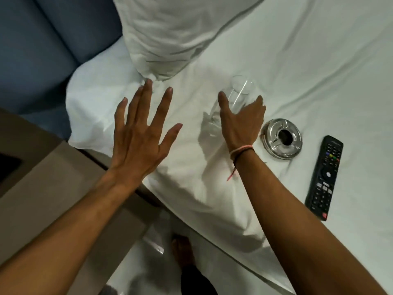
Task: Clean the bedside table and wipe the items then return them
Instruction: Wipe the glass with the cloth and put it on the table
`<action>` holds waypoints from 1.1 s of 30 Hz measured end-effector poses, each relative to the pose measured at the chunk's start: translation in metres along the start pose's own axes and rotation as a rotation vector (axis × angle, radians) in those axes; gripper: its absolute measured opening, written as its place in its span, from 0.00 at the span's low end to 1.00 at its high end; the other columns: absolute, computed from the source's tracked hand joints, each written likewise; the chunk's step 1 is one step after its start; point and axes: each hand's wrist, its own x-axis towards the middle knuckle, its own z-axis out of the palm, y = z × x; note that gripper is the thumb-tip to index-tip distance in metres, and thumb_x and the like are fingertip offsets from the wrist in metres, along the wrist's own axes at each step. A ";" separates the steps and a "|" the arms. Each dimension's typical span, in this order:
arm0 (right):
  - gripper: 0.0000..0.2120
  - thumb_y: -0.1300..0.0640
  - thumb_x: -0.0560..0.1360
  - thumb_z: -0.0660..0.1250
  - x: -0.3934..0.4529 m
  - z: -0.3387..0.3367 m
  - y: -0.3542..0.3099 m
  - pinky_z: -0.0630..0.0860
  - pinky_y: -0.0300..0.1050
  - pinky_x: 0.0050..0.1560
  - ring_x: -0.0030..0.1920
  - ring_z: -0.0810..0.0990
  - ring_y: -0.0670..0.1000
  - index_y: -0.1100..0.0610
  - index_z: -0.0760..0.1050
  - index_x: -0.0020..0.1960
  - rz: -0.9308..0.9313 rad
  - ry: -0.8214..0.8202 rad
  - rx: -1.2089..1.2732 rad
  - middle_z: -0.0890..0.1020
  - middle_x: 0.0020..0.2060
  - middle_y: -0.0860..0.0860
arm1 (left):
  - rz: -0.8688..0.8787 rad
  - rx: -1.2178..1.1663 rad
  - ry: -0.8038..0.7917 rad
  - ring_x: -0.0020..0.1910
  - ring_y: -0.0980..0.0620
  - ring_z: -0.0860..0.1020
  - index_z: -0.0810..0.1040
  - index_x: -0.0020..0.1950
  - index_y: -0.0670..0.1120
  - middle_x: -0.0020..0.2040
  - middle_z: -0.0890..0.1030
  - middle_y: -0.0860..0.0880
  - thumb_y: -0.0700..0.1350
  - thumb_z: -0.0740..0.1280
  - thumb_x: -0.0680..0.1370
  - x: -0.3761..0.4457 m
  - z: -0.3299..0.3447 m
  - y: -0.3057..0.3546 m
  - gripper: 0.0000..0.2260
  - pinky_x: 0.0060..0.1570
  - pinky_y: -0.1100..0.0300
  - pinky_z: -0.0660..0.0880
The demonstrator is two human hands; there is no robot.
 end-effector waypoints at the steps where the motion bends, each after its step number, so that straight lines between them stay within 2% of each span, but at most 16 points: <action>1: 0.47 0.34 0.71 0.69 0.006 0.006 -0.001 0.58 0.57 0.76 0.76 0.62 0.62 0.64 0.60 0.77 -0.023 0.003 -0.042 0.69 0.72 0.64 | -0.005 -0.006 0.010 0.78 0.42 0.61 0.55 0.80 0.50 0.80 0.57 0.39 0.62 0.50 0.83 0.006 0.005 -0.001 0.28 0.74 0.42 0.58; 4: 0.42 0.41 0.68 0.68 0.008 0.024 -0.004 0.62 0.59 0.74 0.71 0.66 0.65 0.63 0.63 0.75 -0.133 0.016 -0.083 0.74 0.65 0.61 | -0.082 -0.045 0.027 0.76 0.41 0.65 0.58 0.80 0.49 0.79 0.60 0.39 0.60 0.51 0.83 0.005 0.009 -0.011 0.27 0.73 0.43 0.59; 7: 0.43 0.48 0.70 0.68 -0.004 0.032 -0.005 0.64 0.56 0.74 0.72 0.69 0.62 0.61 0.56 0.79 -0.240 -0.014 -0.069 0.72 0.71 0.59 | -0.126 -0.075 0.028 0.72 0.41 0.69 0.63 0.78 0.47 0.77 0.66 0.39 0.59 0.53 0.83 -0.017 0.005 -0.032 0.26 0.71 0.45 0.61; 10: 0.42 0.54 0.71 0.70 -0.029 0.032 -0.015 0.75 0.49 0.66 0.68 0.73 0.47 0.58 0.55 0.80 -0.349 0.017 0.083 0.68 0.75 0.52 | -0.130 -0.053 0.051 0.65 0.40 0.75 0.70 0.74 0.45 0.70 0.74 0.39 0.58 0.55 0.83 -0.049 0.000 -0.067 0.24 0.64 0.45 0.66; 12: 0.41 0.57 0.71 0.71 -0.058 0.033 -0.034 0.81 0.46 0.57 0.67 0.73 0.41 0.59 0.56 0.79 -0.397 0.015 0.254 0.67 0.75 0.49 | -0.190 -0.025 0.035 0.61 0.39 0.76 0.72 0.72 0.44 0.67 0.76 0.39 0.56 0.55 0.83 -0.075 -0.008 -0.094 0.23 0.60 0.45 0.68; 14: 0.41 0.62 0.70 0.71 -0.096 0.034 -0.056 0.82 0.40 0.47 0.61 0.76 0.35 0.62 0.56 0.78 -0.417 -0.071 0.418 0.71 0.69 0.44 | -0.273 -0.008 0.024 0.59 0.38 0.76 0.73 0.70 0.43 0.65 0.76 0.39 0.53 0.57 0.83 -0.105 -0.016 -0.118 0.20 0.57 0.44 0.70; 16: 0.41 0.68 0.69 0.72 -0.147 0.048 -0.073 0.79 0.34 0.47 0.54 0.78 0.33 0.66 0.55 0.76 -0.425 -0.254 0.566 0.72 0.59 0.40 | -0.365 0.035 -0.001 0.58 0.38 0.75 0.74 0.66 0.42 0.63 0.77 0.38 0.48 0.61 0.79 -0.155 -0.032 -0.150 0.18 0.55 0.45 0.71; 18: 0.39 0.68 0.68 0.73 -0.191 0.063 -0.082 0.81 0.45 0.53 0.53 0.81 0.40 0.65 0.60 0.74 -0.322 -0.500 0.763 0.77 0.55 0.43 | -0.429 0.063 -0.093 0.59 0.40 0.72 0.73 0.65 0.43 0.62 0.75 0.38 0.47 0.64 0.72 -0.204 -0.046 -0.179 0.22 0.55 0.46 0.70; 19: 0.35 0.66 0.67 0.73 -0.216 0.073 -0.086 0.81 0.52 0.54 0.52 0.82 0.47 0.63 0.65 0.72 -0.210 -0.631 0.857 0.80 0.53 0.47 | -0.482 0.070 -0.168 0.59 0.40 0.71 0.72 0.64 0.43 0.62 0.74 0.38 0.47 0.65 0.69 -0.231 -0.054 -0.195 0.24 0.55 0.45 0.70; 20: 0.31 0.65 0.67 0.73 -0.239 0.083 -0.088 0.80 0.53 0.50 0.51 0.82 0.52 0.60 0.69 0.69 -0.061 -0.763 0.926 0.82 0.51 0.49 | -0.539 0.082 -0.252 0.59 0.40 0.71 0.71 0.64 0.44 0.62 0.74 0.39 0.48 0.67 0.68 -0.254 -0.060 -0.208 0.25 0.56 0.45 0.70; 22: 0.25 0.65 0.67 0.73 -0.291 0.106 -0.088 0.80 0.47 0.43 0.50 0.83 0.57 0.56 0.75 0.63 0.226 -1.036 0.975 0.82 0.49 0.54 | -0.679 0.079 -0.446 0.62 0.39 0.71 0.69 0.66 0.45 0.65 0.72 0.39 0.49 0.69 0.69 -0.306 -0.073 -0.235 0.26 0.60 0.43 0.69; 25: 0.22 0.55 0.59 0.81 -0.361 0.134 -0.074 0.82 0.44 0.45 0.53 0.84 0.59 0.51 0.83 0.52 0.474 -1.409 0.922 0.82 0.59 0.60 | -0.856 -0.043 -0.761 0.73 0.40 0.63 0.60 0.76 0.47 0.75 0.61 0.42 0.51 0.69 0.74 -0.377 -0.083 -0.266 0.33 0.70 0.46 0.64; 27: 0.21 0.50 0.61 0.81 -0.399 0.149 -0.061 0.82 0.45 0.48 0.49 0.84 0.57 0.51 0.84 0.53 0.574 -1.510 0.821 0.83 0.57 0.60 | -0.849 -0.089 -0.940 0.77 0.43 0.58 0.51 0.79 0.50 0.80 0.55 0.45 0.52 0.69 0.75 -0.424 -0.081 -0.281 0.39 0.73 0.49 0.61; 29: 0.21 0.45 0.68 0.73 -0.428 0.162 -0.047 0.82 0.50 0.49 0.47 0.83 0.57 0.51 0.82 0.59 0.662 -1.526 0.730 0.82 0.57 0.60 | -0.828 -0.115 -1.006 0.78 0.44 0.59 0.46 0.81 0.52 0.81 0.53 0.47 0.51 0.69 0.75 -0.458 -0.075 -0.288 0.42 0.73 0.50 0.62; 31: 0.29 0.43 0.73 0.63 -0.451 0.172 -0.032 0.80 0.54 0.52 0.48 0.82 0.60 0.53 0.74 0.71 0.732 -1.556 0.682 0.81 0.58 0.62 | -0.806 -0.068 -0.993 0.77 0.44 0.60 0.47 0.81 0.51 0.80 0.55 0.46 0.51 0.70 0.75 -0.476 -0.069 -0.290 0.42 0.72 0.49 0.62; 33: 0.31 0.45 0.74 0.58 -0.466 0.176 -0.021 0.81 0.57 0.54 0.50 0.82 0.60 0.55 0.69 0.75 0.769 -1.596 0.648 0.81 0.58 0.62 | -0.801 0.015 -0.923 0.74 0.43 0.65 0.55 0.78 0.50 0.77 0.63 0.46 0.53 0.71 0.74 -0.481 -0.066 -0.292 0.38 0.69 0.47 0.63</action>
